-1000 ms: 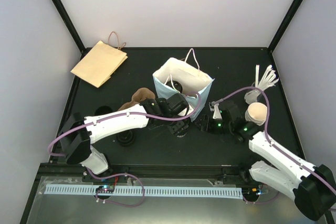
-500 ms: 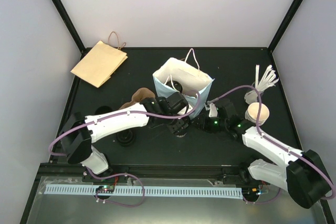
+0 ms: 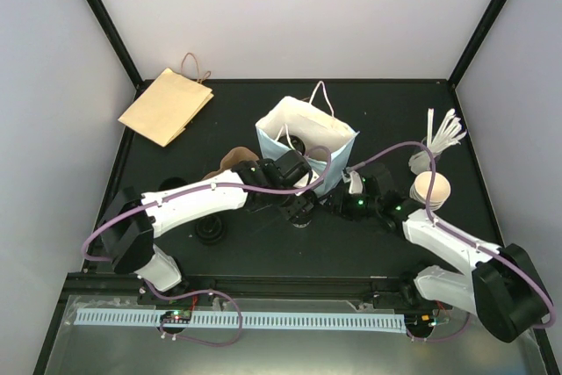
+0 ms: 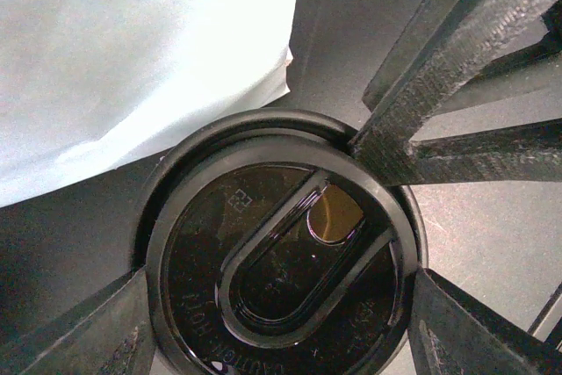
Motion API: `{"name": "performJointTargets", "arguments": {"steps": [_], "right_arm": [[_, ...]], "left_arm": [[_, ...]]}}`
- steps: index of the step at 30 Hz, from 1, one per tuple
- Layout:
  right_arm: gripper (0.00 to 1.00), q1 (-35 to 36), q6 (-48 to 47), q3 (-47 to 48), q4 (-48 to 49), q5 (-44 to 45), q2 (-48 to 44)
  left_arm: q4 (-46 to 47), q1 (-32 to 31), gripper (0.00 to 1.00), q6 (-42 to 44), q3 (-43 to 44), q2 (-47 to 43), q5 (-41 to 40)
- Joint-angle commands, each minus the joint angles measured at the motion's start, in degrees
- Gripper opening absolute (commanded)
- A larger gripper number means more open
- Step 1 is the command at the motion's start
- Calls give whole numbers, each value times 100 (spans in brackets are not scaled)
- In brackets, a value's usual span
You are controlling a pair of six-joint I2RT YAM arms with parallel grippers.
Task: Pack the takeout coffee
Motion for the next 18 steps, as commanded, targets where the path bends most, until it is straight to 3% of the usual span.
{"name": "performJointTargets", "arguments": {"steps": [1,7,18], "right_arm": [[43,29,-224,-17,-852,180,-245],[50,28,-444,369,-1597,289,-911],[51,30,-503,312,-1654,37,-1272]], "left_arm": [[-269,-13,67,-76,-340,310,524],[-491,-19,65,-94,-259,118,618],[-994,-293,64,-35,-287,-289,469]]}}
